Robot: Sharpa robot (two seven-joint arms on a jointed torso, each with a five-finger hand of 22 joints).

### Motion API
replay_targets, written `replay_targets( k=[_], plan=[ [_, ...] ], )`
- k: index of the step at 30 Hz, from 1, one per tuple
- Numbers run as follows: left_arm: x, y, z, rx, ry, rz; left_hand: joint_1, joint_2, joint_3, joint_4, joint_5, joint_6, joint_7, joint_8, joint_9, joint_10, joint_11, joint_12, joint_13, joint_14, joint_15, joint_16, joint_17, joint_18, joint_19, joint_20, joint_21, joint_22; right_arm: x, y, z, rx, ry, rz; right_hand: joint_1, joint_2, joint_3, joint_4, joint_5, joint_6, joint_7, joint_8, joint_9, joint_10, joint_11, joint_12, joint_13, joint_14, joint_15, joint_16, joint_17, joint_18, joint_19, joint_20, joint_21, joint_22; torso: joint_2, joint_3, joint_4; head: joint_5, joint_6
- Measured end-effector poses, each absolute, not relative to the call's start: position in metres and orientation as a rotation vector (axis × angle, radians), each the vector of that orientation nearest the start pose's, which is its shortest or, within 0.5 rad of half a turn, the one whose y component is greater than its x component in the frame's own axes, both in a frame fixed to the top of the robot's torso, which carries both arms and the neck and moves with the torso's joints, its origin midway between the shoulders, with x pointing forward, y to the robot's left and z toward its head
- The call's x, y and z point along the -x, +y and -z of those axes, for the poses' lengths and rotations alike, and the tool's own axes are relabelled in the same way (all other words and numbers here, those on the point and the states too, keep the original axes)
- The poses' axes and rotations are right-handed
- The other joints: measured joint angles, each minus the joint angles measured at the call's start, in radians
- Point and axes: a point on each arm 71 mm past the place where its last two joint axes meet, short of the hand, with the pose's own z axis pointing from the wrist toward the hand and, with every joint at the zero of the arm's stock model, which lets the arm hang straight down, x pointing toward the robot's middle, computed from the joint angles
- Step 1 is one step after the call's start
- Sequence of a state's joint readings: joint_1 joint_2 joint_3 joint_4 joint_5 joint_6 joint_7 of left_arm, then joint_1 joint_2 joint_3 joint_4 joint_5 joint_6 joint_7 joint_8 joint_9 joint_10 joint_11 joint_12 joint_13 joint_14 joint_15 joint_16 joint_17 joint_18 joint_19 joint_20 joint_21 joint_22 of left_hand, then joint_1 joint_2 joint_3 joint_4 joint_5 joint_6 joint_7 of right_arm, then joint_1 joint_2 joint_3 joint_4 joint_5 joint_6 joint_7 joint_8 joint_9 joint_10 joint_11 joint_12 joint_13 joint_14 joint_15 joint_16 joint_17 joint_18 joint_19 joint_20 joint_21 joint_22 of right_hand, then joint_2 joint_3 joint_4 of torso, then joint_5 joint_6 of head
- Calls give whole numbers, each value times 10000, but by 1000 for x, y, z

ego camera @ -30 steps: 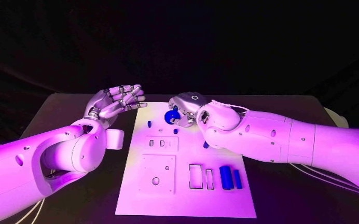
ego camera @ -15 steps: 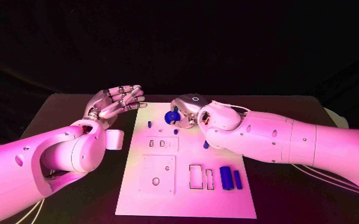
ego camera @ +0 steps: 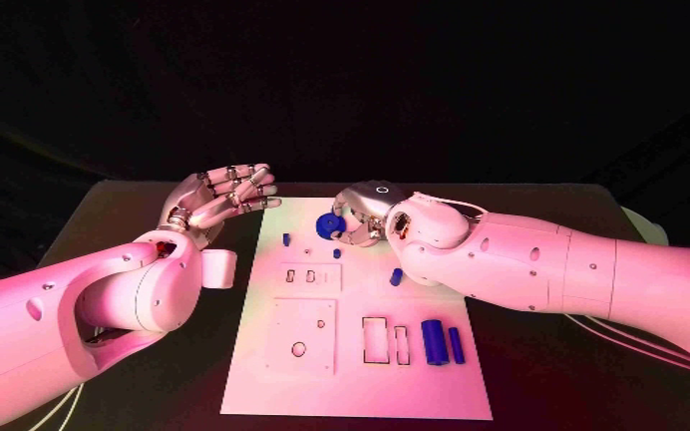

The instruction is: Assemble the parts on the task board

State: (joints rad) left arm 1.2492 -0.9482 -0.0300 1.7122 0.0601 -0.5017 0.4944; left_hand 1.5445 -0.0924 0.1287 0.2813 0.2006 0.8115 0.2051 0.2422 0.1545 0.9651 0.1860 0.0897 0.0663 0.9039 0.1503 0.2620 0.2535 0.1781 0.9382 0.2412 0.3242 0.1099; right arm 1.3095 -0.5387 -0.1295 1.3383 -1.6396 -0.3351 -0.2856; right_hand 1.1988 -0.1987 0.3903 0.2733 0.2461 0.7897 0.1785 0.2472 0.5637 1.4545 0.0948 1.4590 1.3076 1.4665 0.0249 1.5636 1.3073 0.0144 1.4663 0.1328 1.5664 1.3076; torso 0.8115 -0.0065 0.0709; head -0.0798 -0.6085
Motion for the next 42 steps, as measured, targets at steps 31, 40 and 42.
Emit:
replay_targets(
  k=[31, 40, 42],
  plan=[
    [-471, 221, 136, 11093, 12210, 15239, 0, 0, 0, 0, 0, -37, 37, 0, 2, 57, 16, -36, 10, 0, 0, 0, 79, 0, 0, 0, -39, -29, -503, -292, 146, -779, 15120, -7377, 1465, -409, 566, -1152, -295, 371, -82, -408, 22, 71, -71, 134, -2, 0, -1, 39, 7, 0, 0, -2, 0, 5, -175, 63, -190, -235, 78],
    [-473, 223, 137, 11094, 12195, 15214, 0, 0, 0, 0, 0, -37, 37, 0, 2, 57, 17, -36, 10, 0, 0, 0, 87, -1, 0, 0, -39, -29, -504, -308, 159, -1171, 15447, -7637, 1546, -413, 552, -1247, -195, 273, 14, -619, -48, 71, -70, 134, -3, 0, -1, 39, 6, 0, -1, -2, 0, 4, -210, 130, -224, -208, 42],
    [-474, 224, 137, 11094, 12193, 15212, 0, 0, 0, 0, 0, -36, 37, 0, 2, 57, 17, -36, 9, 0, 0, 0, 88, -1, 0, 0, -39, -29, -504, -309, 162, -1211, 15545, -7664, 1546, -413, 552, -1247, -195, 246, -10, -659, -58, 71, -70, 134, -3, 0, -1, 38, 5, 0, -1, -2, 0, 4, -210, 134, -223, -214, 39]
  ],
)
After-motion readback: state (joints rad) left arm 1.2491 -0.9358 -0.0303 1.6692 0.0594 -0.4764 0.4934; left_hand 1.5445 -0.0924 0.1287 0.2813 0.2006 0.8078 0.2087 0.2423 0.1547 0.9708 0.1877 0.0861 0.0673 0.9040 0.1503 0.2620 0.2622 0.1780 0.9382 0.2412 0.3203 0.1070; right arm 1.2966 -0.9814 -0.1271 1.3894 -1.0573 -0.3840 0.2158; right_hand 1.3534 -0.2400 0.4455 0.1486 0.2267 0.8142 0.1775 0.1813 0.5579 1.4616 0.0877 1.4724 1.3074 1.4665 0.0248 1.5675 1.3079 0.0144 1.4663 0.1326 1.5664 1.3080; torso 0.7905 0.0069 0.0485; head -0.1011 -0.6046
